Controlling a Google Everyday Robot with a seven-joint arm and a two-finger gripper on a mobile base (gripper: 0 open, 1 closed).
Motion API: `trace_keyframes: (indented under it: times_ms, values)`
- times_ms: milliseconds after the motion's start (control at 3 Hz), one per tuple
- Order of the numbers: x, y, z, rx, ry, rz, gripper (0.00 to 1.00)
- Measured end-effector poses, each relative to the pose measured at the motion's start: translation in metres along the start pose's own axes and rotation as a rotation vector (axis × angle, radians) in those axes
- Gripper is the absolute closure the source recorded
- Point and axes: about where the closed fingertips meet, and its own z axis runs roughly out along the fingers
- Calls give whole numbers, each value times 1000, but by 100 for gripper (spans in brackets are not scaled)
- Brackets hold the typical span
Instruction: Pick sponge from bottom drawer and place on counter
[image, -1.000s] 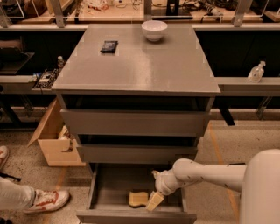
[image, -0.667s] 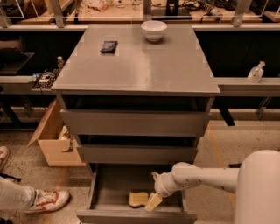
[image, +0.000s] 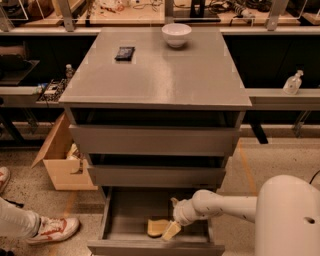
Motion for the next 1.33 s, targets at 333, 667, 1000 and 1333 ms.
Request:
trace_keyframes:
  times_ms: [333, 667, 1000, 1333]
  values:
    - [9, -12, 25, -8, -22, 18, 0]
    - [12, -35, 47, 6, -52, 41, 0]
    - [13, -54, 65, 30, -57, 51, 0]
    - [17, -63, 82, 48, -31, 51, 0]
